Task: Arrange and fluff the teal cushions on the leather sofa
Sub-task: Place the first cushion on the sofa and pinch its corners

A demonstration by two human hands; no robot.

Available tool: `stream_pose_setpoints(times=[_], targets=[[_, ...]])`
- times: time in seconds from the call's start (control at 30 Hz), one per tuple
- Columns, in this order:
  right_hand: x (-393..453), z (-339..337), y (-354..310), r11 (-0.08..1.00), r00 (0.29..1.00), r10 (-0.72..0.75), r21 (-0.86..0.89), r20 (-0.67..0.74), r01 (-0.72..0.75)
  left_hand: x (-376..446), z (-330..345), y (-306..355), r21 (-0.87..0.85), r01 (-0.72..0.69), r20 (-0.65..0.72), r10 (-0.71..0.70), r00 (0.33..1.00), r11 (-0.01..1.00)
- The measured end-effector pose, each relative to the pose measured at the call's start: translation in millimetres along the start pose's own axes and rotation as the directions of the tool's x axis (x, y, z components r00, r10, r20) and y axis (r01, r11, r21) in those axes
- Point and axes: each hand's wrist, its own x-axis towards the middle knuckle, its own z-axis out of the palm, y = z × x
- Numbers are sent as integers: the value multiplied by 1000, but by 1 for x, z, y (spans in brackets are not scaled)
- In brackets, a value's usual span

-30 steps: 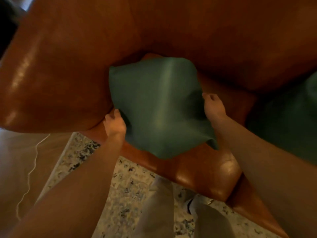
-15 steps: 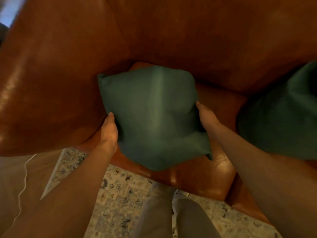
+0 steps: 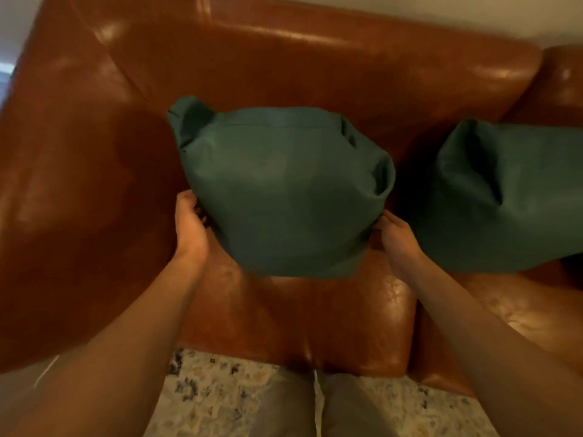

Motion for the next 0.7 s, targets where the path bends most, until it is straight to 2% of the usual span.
stream_pose_setpoints(times=[0.23, 0.33, 0.5, 0.7], targets=[[20, -12, -9, 996, 1000, 10, 93, -28, -8, 26, 41, 7, 80, -38, 137, 27, 990, 996], [31, -10, -14, 994, 999, 19, 110, -27, -16, 34, 51, 6, 146, -4, 153, -18, 988, 989], [48, -8, -7, 995, 999, 34, 94, -6, -33, 43, 59, 1, 228, -1, 136, -31, 990, 974], [48, -2, 3, 999, 993, -42, -38, -109, 38, 72, 40, -22, 345, -72, 54, 57, 997, 936]])
